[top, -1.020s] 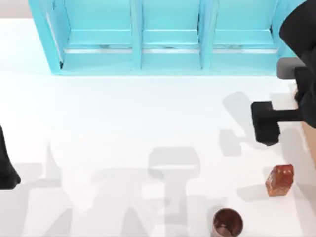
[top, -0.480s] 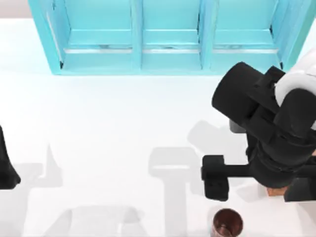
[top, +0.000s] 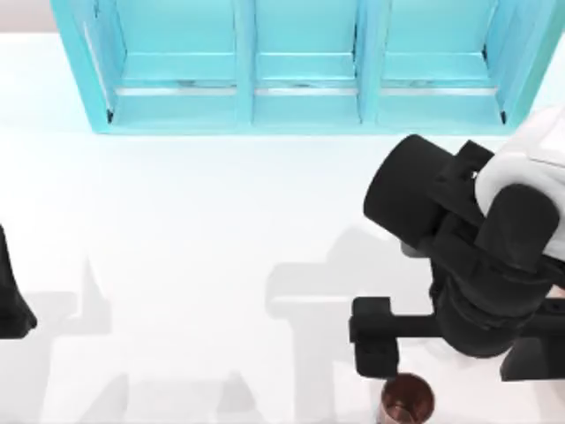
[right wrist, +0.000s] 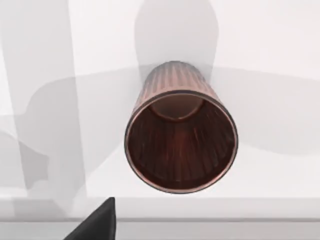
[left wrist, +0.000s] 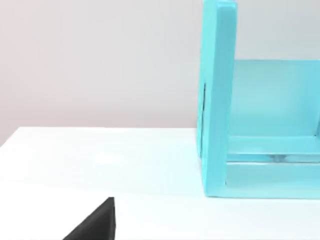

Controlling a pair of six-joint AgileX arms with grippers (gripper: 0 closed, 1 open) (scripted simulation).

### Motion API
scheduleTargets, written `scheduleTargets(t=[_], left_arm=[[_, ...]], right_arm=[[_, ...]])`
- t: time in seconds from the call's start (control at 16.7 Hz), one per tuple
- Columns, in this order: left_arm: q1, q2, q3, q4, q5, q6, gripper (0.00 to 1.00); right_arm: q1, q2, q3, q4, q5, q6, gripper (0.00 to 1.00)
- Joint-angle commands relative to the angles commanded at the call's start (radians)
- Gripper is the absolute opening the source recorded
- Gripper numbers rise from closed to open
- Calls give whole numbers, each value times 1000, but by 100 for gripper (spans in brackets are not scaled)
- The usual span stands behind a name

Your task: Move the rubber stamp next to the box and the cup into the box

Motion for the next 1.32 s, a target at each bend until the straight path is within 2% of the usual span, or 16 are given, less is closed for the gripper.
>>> scheduleTargets(t=[0.54, 0.84, 1.32], left_arm=[[0, 0, 0, 0, 0, 0, 100], [0, 0, 0, 0, 0, 0, 100], [0, 0, 0, 0, 0, 0, 100]], right_arm=[[7, 91, -216, 306, -1, 6, 100], [8, 99, -236, 329, -1, 7, 100], [8, 99, -236, 329, -1, 7, 40]])
